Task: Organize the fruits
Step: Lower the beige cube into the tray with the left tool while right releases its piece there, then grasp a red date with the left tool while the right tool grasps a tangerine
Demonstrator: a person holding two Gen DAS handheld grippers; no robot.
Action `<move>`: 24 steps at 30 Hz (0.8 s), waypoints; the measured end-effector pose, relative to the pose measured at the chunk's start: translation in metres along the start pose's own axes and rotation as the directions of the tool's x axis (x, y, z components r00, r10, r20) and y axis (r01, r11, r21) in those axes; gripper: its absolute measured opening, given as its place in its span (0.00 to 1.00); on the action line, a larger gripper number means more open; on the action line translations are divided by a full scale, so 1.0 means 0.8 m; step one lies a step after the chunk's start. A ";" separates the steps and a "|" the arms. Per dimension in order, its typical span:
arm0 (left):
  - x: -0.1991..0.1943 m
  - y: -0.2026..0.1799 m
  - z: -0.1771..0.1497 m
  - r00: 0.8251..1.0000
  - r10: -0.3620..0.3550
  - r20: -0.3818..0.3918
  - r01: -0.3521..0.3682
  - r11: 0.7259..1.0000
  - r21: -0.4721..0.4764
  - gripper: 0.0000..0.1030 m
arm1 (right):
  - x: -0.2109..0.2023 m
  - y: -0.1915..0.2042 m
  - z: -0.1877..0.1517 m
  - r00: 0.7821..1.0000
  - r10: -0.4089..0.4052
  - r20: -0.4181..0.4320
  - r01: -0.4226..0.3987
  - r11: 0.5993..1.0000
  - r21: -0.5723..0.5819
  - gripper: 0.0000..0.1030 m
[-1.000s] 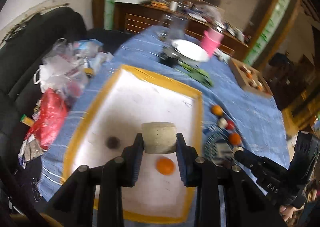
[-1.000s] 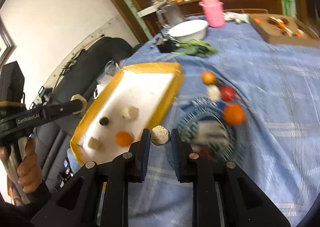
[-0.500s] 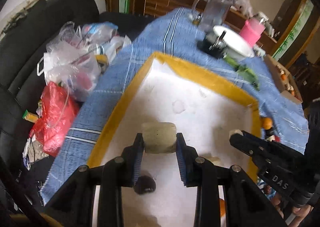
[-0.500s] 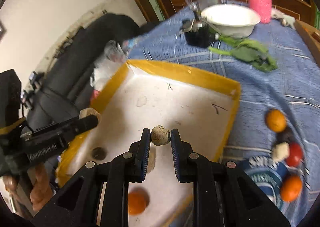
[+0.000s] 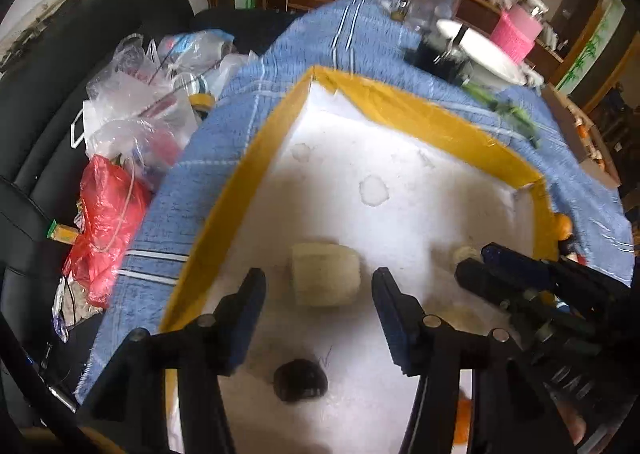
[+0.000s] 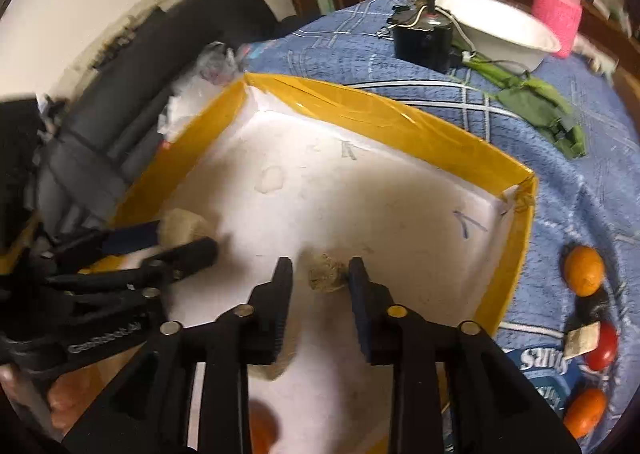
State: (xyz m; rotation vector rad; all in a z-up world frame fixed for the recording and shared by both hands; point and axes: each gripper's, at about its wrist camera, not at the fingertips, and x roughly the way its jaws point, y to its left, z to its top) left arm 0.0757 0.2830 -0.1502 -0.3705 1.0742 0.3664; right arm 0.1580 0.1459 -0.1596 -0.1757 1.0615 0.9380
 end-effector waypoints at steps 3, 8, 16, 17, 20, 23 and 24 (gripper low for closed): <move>-0.052 0.001 -0.009 0.996 -0.025 0.088 0.026 1.000 -0.009 0.67 | -0.049 -0.014 -0.002 0.995 0.079 0.059 -0.083 0.994 0.067 0.35; -0.132 -0.028 -0.049 0.975 -0.037 0.220 0.035 0.999 0.017 0.72 | -0.149 -0.045 -0.043 0.970 0.123 0.211 -0.154 0.978 0.138 0.58; -0.134 -0.161 -0.120 0.973 -0.177 0.145 0.139 0.961 0.238 0.74 | -0.225 -0.151 -0.128 0.948 0.068 0.312 -0.152 0.955 0.254 0.58; -0.126 -0.182 -0.126 0.977 -0.178 0.119 0.140 0.951 0.276 0.74 | -0.230 -0.168 -0.129 0.948 0.042 0.314 -0.132 0.953 0.273 0.58; -0.100 -0.234 -0.139 0.981 -0.187 0.044 0.160 0.921 0.355 0.74 | -0.238 -0.202 -0.111 0.939 0.008 0.344 -0.102 0.961 0.258 0.58; -0.071 -0.264 -0.143 0.983 -0.181 -0.006 0.171 0.916 0.364 0.73 | -0.231 -0.222 -0.101 0.932 0.014 0.362 -0.107 0.965 0.239 0.53; -0.059 -0.270 -0.142 0.985 -0.170 -0.017 0.165 0.922 0.351 0.70 | -0.227 -0.224 -0.104 0.932 0.033 0.362 -0.125 0.964 0.235 0.48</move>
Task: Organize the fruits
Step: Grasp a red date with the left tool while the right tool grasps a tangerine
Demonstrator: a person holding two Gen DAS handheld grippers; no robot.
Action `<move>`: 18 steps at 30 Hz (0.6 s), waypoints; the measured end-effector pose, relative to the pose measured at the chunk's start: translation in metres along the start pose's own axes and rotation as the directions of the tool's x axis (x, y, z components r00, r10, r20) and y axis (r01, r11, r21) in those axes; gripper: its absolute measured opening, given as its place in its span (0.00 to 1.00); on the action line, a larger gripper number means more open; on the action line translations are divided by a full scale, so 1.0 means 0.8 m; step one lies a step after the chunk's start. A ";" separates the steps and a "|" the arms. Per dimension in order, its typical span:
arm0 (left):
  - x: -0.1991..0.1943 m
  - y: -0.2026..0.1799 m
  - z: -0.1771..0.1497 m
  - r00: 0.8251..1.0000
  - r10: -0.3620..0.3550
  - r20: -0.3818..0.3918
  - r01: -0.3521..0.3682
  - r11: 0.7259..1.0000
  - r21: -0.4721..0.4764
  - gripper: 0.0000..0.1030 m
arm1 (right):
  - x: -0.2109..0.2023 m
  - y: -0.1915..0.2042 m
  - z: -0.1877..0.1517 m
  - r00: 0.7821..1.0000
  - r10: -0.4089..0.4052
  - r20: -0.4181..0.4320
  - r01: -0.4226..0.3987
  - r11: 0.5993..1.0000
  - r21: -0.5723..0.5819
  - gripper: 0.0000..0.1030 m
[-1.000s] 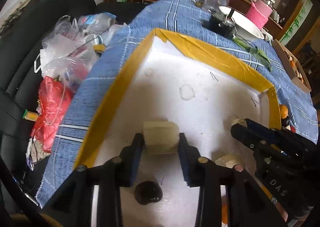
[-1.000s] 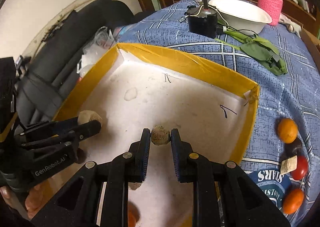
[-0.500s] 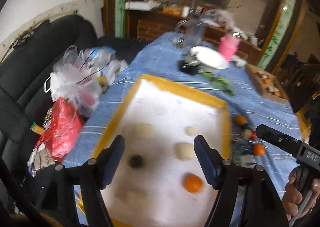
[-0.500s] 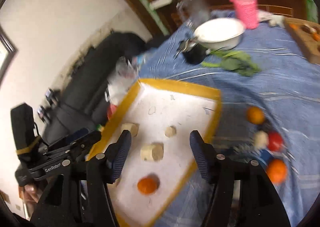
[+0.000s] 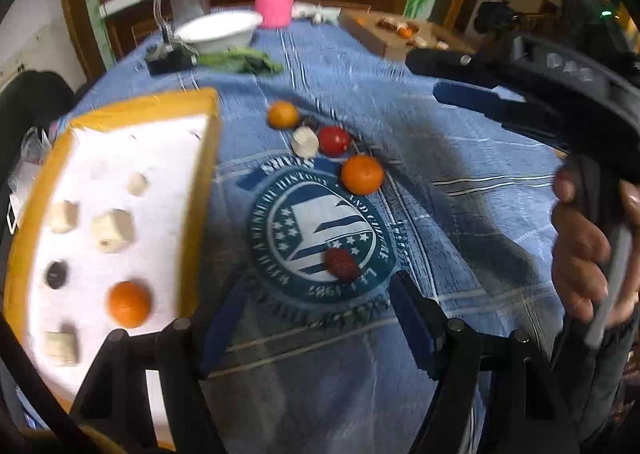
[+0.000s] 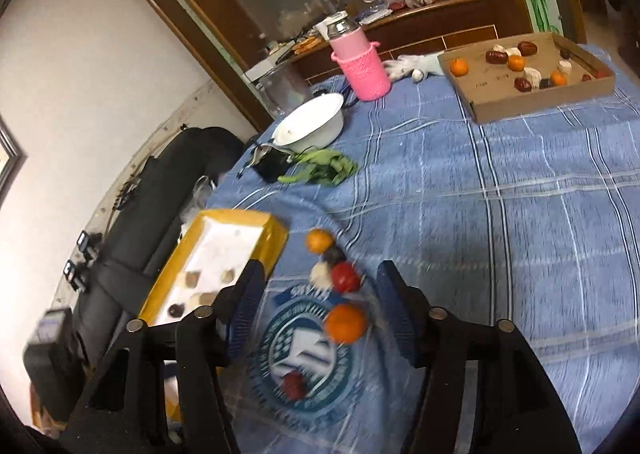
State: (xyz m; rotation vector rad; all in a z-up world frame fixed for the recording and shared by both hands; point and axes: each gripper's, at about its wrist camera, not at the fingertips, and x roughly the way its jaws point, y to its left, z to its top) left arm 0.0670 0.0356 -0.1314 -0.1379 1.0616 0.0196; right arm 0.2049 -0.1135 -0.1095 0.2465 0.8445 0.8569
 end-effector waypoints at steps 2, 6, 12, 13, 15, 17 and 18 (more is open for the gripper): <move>0.020 -0.002 0.004 1.000 0.017 -0.020 -0.017 1.000 -0.026 0.67 | 0.009 -0.007 -0.008 1.000 0.014 -0.025 -0.013 1.000 0.017 0.45; 0.054 -0.013 0.003 0.997 0.020 -0.069 -0.022 0.999 -0.039 0.51 | 0.020 -0.001 -0.025 0.997 -0.028 -0.079 0.026 0.999 -0.024 0.41; 0.060 -0.019 0.001 0.992 0.109 -0.056 -0.111 0.993 -0.032 0.24 | 0.049 0.006 -0.037 0.987 -0.065 -0.146 0.055 0.996 -0.074 0.40; 0.060 -0.019 -0.001 0.991 0.125 -0.055 -0.126 0.992 -0.023 0.20 | 0.055 0.008 -0.039 0.984 -0.080 -0.159 0.066 0.994 -0.092 0.39; 0.056 -0.011 -0.002 0.993 0.102 -0.061 -0.105 0.994 -0.039 0.19 | 0.064 0.007 -0.043 0.979 -0.108 -0.170 0.091 0.990 -0.106 0.39; 0.053 0.000 -0.005 0.995 0.073 -0.068 -0.077 0.994 -0.071 0.19 | 0.071 0.003 -0.047 0.977 -0.111 -0.183 0.094 0.991 -0.101 0.38; 0.050 0.006 -0.009 0.996 0.058 -0.066 -0.064 0.994 -0.088 0.19 | 0.075 0.003 -0.048 0.975 -0.119 -0.188 0.101 0.989 -0.106 0.38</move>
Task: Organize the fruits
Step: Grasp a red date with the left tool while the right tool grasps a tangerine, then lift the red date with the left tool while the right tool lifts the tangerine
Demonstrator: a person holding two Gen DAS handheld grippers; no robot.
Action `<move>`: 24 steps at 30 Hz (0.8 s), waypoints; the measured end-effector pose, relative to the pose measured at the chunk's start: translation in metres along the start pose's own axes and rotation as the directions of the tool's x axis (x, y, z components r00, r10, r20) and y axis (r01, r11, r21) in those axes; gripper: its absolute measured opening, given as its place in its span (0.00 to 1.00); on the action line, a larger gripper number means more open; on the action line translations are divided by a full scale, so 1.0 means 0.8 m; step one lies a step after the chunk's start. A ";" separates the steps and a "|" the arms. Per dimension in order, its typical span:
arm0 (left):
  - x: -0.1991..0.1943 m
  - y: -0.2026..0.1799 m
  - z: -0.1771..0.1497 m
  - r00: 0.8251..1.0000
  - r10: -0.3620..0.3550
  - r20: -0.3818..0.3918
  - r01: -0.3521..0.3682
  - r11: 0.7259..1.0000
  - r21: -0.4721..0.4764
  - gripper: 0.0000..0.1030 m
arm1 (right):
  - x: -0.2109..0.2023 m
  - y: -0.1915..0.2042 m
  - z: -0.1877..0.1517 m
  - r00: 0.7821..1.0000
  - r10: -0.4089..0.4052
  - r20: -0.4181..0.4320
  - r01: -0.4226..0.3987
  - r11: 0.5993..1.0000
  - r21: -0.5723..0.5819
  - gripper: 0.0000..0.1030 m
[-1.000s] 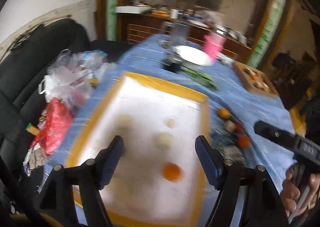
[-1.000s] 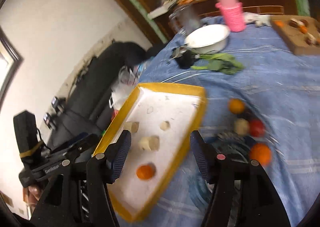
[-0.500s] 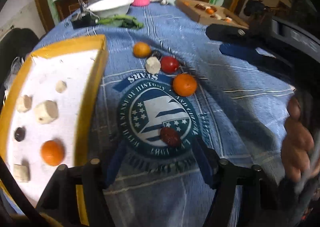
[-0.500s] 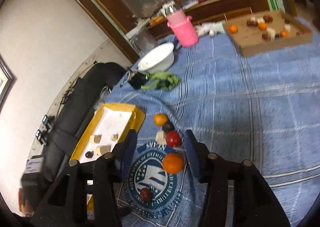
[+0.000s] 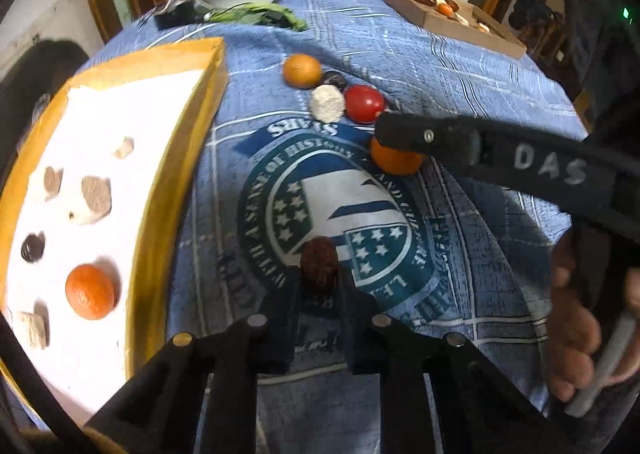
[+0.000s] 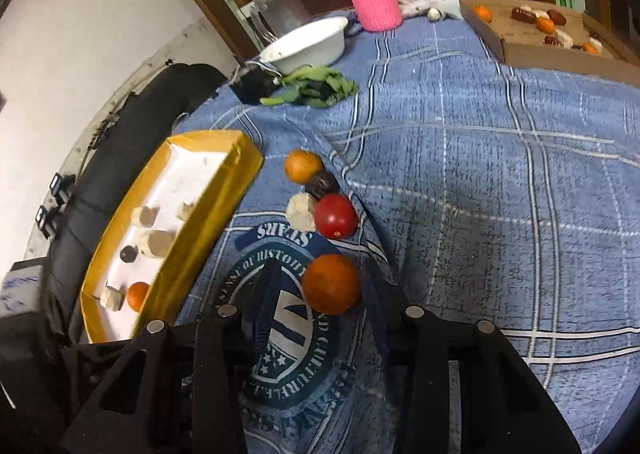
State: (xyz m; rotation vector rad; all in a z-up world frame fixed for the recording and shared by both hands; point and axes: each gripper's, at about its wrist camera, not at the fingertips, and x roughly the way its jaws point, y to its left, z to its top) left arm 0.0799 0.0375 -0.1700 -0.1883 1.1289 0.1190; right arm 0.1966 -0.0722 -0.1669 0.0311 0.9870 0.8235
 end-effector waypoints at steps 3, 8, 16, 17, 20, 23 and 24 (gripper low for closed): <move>-0.006 0.021 -0.006 0.999 -0.038 0.004 0.038 0.998 -0.055 0.19 | 0.005 0.004 -0.001 0.999 -0.037 0.006 0.038 0.999 -0.029 0.38; -0.021 0.042 -0.013 0.998 -0.063 0.019 0.065 0.994 -0.092 0.19 | 0.011 0.012 -0.001 0.997 -0.075 0.018 0.076 0.995 -0.071 0.41; -0.037 0.049 -0.009 0.994 -0.095 0.048 0.100 0.989 -0.113 0.19 | 0.015 0.005 -0.004 0.996 -0.086 -0.004 0.085 0.993 -0.076 0.32; -0.039 0.050 -0.009 0.994 -0.097 0.053 0.102 0.988 -0.113 0.19 | 0.010 0.002 -0.003 0.997 -0.072 0.000 0.072 0.995 -0.073 0.32; -0.046 0.056 -0.007 0.991 -0.118 0.056 0.124 0.984 -0.127 0.19 | -0.005 -0.001 0.000 1.000 0.020 0.017 -0.020 0.999 -0.044 0.32; -0.062 0.068 0.000 0.986 -0.146 0.074 0.156 0.977 -0.147 0.19 | -0.023 -0.005 0.005 0.986 0.157 0.060 -0.157 0.988 -0.008 0.32; -0.068 0.074 0.005 0.985 -0.147 0.086 0.159 0.975 -0.152 0.19 | -0.028 -0.005 0.006 0.980 0.188 0.071 -0.188 0.982 -0.005 0.32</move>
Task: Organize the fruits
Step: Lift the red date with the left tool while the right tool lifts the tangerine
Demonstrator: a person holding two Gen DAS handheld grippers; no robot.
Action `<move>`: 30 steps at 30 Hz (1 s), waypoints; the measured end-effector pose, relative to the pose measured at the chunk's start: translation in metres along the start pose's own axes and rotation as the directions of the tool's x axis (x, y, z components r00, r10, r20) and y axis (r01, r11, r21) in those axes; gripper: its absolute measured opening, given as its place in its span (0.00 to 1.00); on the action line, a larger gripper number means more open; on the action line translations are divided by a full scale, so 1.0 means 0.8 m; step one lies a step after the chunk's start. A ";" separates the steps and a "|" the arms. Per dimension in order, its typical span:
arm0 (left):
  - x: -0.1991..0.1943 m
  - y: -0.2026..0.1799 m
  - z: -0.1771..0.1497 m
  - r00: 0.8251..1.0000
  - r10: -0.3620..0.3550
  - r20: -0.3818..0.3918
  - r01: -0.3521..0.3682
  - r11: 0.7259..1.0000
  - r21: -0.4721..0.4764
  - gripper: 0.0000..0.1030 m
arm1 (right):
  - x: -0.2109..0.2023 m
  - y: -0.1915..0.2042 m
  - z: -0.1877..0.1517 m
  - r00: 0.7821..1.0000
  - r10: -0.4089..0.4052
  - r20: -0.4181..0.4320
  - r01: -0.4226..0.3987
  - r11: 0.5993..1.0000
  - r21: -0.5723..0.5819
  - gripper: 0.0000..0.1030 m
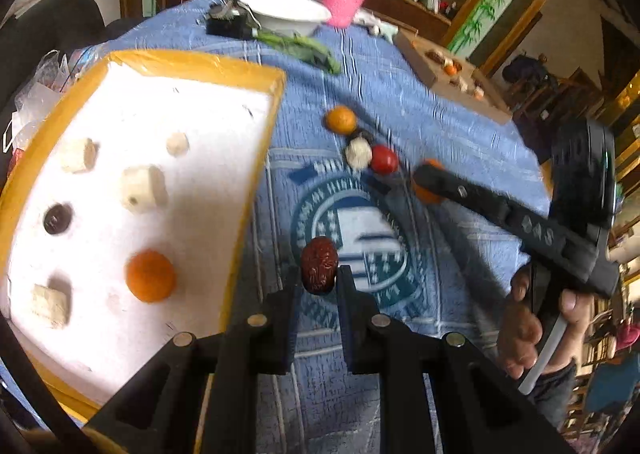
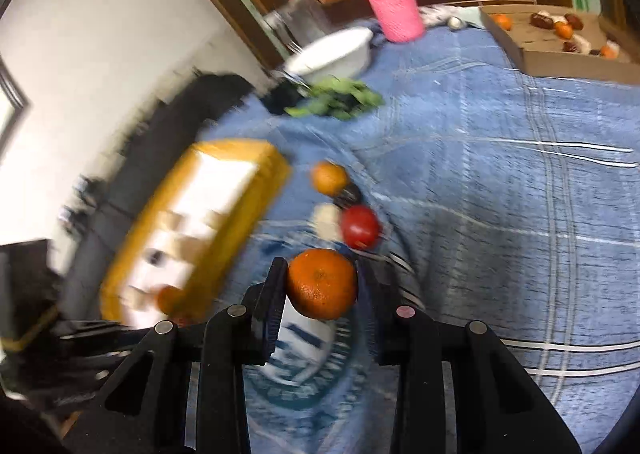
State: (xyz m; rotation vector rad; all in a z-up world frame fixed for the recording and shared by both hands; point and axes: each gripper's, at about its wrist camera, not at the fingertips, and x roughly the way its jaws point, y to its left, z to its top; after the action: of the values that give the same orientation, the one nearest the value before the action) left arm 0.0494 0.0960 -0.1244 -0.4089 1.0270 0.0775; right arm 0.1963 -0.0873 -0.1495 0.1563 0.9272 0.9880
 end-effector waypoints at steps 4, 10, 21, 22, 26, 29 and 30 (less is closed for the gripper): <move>-0.003 0.012 0.026 0.999 0.037 0.038 -0.037 0.999 -0.010 0.19 | -0.003 0.009 0.003 0.999 0.027 0.021 -0.027 1.000 -0.006 0.32; 0.003 0.024 0.034 0.999 0.025 0.023 -0.024 0.999 -0.031 0.19 | 0.005 0.016 0.001 1.000 -0.024 0.021 0.024 0.999 -0.023 0.32; 0.001 0.010 0.034 1.000 -0.012 0.022 0.012 1.000 -0.007 0.19 | 0.008 0.006 -0.001 0.998 -0.042 0.044 0.042 0.999 -0.008 0.32; 0.001 0.009 0.034 1.000 -0.016 0.021 0.016 1.000 -0.006 0.19 | 0.009 0.006 -0.001 0.998 -0.044 0.045 0.045 0.999 -0.007 0.32; 0.003 0.008 0.036 0.999 -0.031 0.016 0.031 1.000 -0.003 0.19 | 0.007 0.009 0.002 0.996 -0.077 0.044 0.076 0.997 0.021 0.32; 0.001 0.007 0.038 0.999 -0.041 0.019 0.041 0.999 0.004 0.19 | -0.004 0.022 0.005 0.994 -0.097 0.047 0.094 0.994 0.048 0.32; 0.001 0.006 0.038 0.999 -0.045 0.019 0.045 0.999 0.005 0.19 | -0.009 0.027 0.005 0.993 -0.107 0.053 0.104 0.993 0.059 0.32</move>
State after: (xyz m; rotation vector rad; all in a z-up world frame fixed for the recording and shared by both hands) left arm 0.0737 0.1114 -0.1127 -0.4260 0.9984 0.0390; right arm 0.1835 -0.0789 -0.1317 0.1799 0.9029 0.8559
